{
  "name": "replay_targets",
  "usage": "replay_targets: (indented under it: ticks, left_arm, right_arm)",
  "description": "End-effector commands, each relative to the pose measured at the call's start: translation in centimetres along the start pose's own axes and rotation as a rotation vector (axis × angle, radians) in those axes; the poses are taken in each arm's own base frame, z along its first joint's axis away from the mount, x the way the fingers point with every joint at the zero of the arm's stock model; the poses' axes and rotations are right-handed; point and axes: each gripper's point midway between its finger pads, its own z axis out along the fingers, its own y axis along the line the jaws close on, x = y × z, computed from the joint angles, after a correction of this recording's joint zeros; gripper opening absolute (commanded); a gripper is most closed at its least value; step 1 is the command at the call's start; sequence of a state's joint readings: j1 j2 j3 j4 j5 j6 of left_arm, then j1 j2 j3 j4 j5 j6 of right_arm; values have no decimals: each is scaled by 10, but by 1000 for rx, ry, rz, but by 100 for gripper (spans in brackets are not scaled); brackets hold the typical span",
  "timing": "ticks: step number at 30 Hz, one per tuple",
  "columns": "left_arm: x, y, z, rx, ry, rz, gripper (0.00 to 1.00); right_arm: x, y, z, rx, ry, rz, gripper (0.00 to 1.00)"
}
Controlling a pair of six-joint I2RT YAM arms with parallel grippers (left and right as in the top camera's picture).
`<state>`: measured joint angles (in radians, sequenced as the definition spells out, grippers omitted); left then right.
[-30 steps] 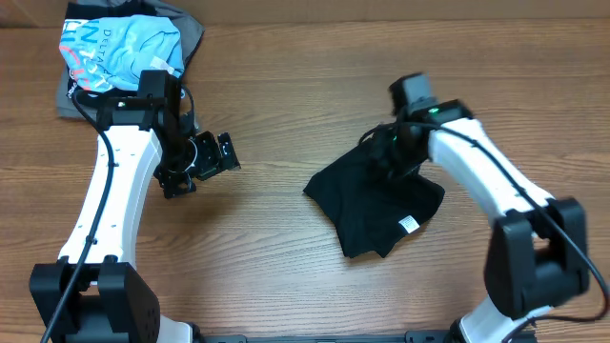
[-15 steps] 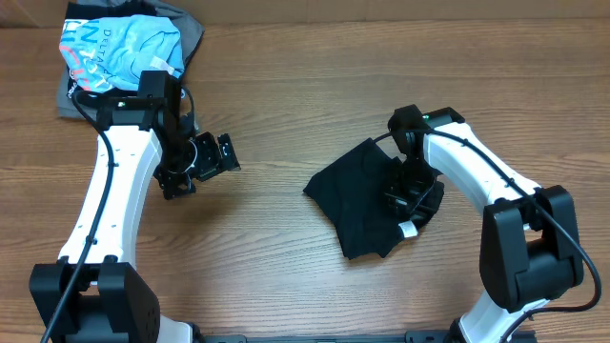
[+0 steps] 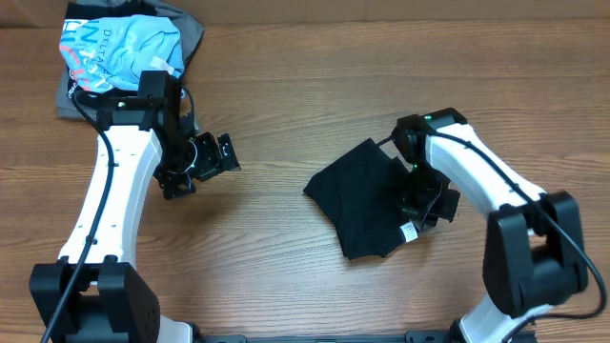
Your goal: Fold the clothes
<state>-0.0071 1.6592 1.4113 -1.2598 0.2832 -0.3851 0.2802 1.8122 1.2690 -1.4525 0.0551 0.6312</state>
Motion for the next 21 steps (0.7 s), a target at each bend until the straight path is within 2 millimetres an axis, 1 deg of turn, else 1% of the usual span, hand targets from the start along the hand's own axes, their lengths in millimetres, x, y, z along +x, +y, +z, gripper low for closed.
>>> replay_targets:
  ticks: [1, 2, 4, 6, 8, 9, 11, 13, 15, 16, 17, 19, 21]
  left_arm:
    - [1, 0, 4, -9, 8, 31, 100]
    - [0, 0, 4, -8, 7, 31, 100]
    - [0, -1, 4, -7, 5, 32, 100]
    - [0, 0, 4, -7, 4, 32, 100]
    - [0, 0, 4, -7, 4, 32, 100]
    - [0, 0, 4, -8, 5, 32, 100]
    - [0, 0, 4, -7, 5, 32, 100]
    - [0, 0, 4, -7, 5, 32, 100]
    - [0, 0, 4, -8, 6, 32, 100]
    - [0, 0, 4, -8, 7, 31, 100]
    - [0, 0, 4, -8, 7, 31, 100]
    - [0, 0, 4, -8, 7, 31, 100]
    - [0, 0, 4, -7, 5, 32, 100]
  right_arm:
    - [-2, 9, -22, -125, -80, -3, 14]
    - [-3, 15, -23, -154, -81, -28, 17]
    - [-1, 28, -25, -223, -68, -84, 19]
    - [5, 44, -22, -295, -45, -156, 22]
    - [13, 54, -10, -330, -21, -197, 23]
    - [16, 56, -4, -332, -14, -204, 25]
    - [24, 59, 17, -323, 3, -219, 31]
    - [33, 54, 39, -299, 38, -183, 31]
    - [48, 42, 59, -261, 97, -144, 22]
    - [54, 36, 67, -241, 122, -137, 15]
    - [59, 29, 73, -213, 140, -109, 12]
    - [60, 18, 76, -156, 140, -53, 10]
    - [57, 14, 73, -134, 124, -39, 9]
